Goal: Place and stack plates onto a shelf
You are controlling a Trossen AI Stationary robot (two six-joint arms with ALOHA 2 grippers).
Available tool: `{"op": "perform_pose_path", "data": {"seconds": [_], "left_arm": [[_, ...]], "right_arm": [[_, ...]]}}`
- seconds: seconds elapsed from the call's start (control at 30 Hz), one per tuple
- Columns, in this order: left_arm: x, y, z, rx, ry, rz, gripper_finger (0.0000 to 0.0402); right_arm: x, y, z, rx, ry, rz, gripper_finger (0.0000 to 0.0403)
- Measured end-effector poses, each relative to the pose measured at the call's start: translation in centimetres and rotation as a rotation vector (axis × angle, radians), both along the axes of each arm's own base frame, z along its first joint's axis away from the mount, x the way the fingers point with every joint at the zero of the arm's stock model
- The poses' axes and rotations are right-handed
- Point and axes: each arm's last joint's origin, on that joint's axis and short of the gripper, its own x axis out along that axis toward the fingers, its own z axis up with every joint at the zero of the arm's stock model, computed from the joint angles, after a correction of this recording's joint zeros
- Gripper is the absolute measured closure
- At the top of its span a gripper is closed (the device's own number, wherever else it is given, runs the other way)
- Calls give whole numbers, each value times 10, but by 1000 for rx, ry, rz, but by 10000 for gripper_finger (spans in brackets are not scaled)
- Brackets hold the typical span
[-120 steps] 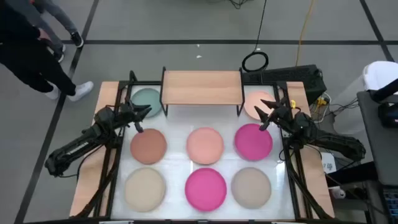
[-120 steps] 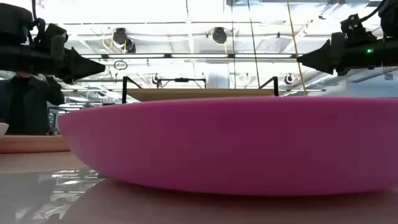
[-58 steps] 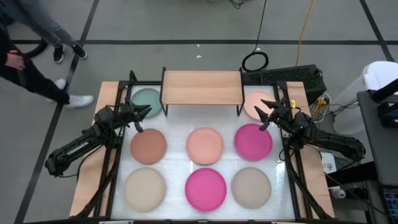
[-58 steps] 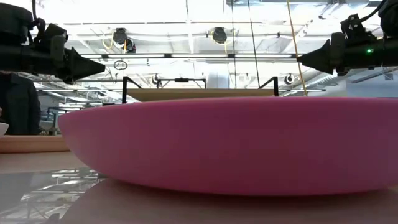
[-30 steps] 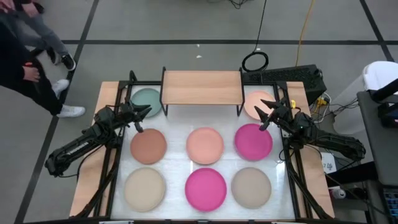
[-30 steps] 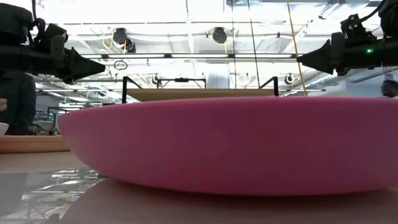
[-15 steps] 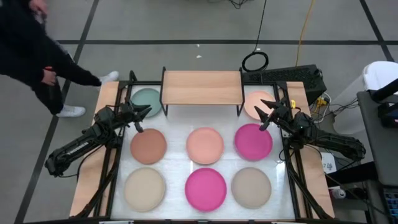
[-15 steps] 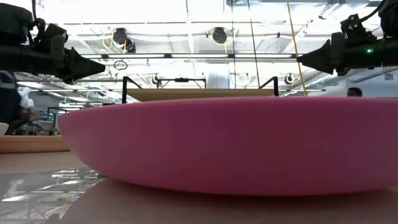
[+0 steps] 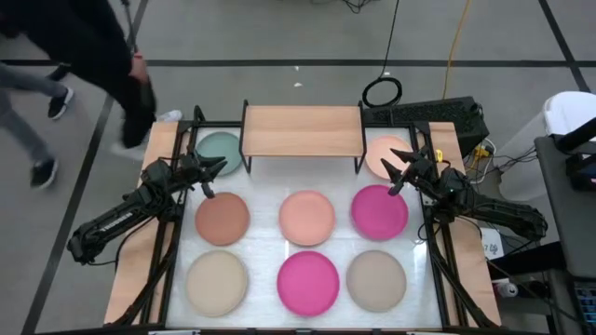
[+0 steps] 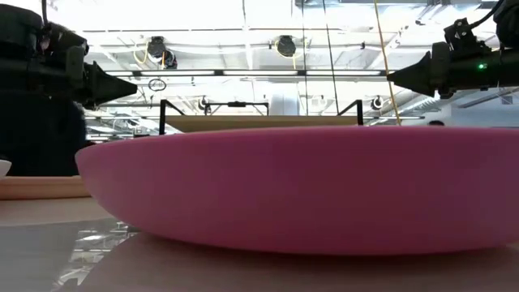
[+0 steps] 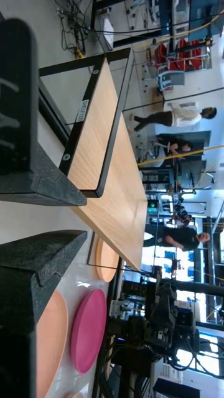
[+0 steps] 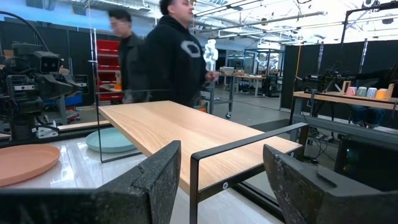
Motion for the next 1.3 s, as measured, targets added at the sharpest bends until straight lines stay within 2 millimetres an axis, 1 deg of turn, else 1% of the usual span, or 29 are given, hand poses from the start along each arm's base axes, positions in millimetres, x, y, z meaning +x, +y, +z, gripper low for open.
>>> {"op": "perform_pose_path", "data": {"seconds": [0.73, 1.17, 1.23, 1.3], "left_arm": [[0, 0, 0, 0, 0, 1, 325], [0, 0, 0, 2, -3, 0, 325], [0, 0, 0, 2, -3, 0, 325], [0, 0, 1, 5, -6, 0, 325]], "right_arm": [[0, 0, 3, -7, -25, 0, 193], [-9, 2, 28, -105, -288, -7, 193], [-10, 3, 31, -113, -319, -7, 193], [-11, 3, 34, -84, -374, 7, 193]]}}
